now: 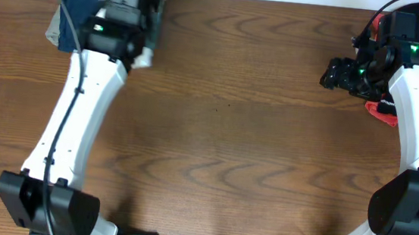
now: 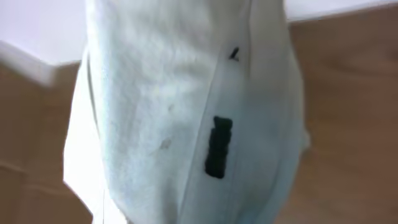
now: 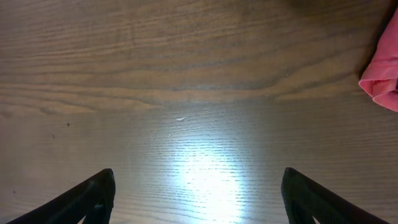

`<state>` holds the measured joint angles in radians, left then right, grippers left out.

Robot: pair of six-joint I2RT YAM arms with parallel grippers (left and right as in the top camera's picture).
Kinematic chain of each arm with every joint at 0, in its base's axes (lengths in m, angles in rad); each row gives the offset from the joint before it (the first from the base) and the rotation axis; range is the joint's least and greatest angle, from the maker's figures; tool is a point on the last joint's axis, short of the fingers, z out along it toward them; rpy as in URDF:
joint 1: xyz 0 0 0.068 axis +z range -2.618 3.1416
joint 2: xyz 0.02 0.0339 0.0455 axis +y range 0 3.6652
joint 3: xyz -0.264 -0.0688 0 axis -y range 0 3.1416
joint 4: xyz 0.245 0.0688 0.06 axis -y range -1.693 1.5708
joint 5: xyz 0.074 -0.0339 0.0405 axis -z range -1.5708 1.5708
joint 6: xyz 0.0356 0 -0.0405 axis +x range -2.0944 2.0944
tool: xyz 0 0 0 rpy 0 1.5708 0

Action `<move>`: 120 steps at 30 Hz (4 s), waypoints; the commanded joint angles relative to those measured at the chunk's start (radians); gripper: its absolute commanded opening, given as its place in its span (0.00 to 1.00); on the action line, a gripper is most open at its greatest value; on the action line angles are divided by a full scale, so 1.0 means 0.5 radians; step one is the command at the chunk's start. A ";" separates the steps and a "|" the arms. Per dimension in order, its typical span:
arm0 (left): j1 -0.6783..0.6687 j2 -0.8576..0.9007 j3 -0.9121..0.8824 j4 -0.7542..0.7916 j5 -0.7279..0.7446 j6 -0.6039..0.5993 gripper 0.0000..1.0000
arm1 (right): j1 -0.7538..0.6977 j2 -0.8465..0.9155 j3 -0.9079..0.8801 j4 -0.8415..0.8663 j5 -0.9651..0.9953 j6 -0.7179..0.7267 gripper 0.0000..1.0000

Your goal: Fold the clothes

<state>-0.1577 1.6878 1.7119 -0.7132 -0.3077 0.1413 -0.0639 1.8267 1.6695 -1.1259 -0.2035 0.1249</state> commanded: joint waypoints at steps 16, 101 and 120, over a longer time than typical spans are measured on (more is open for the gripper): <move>0.669 0.581 0.057 1.314 -0.030 1.321 0.06 | 0.077 0.003 -0.005 0.046 -0.005 -0.019 0.82; 0.256 -0.072 0.043 0.326 0.810 0.058 0.98 | 0.206 -1.892 -0.976 1.366 0.246 -0.155 0.99; 0.256 -0.072 0.043 0.326 0.810 0.058 0.98 | 0.311 -3.319 -3.095 2.581 0.405 -0.139 0.99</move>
<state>-0.0338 1.6455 1.7256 -0.5510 0.0982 0.1795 0.0822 0.2485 0.1879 0.1551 -0.0292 0.0559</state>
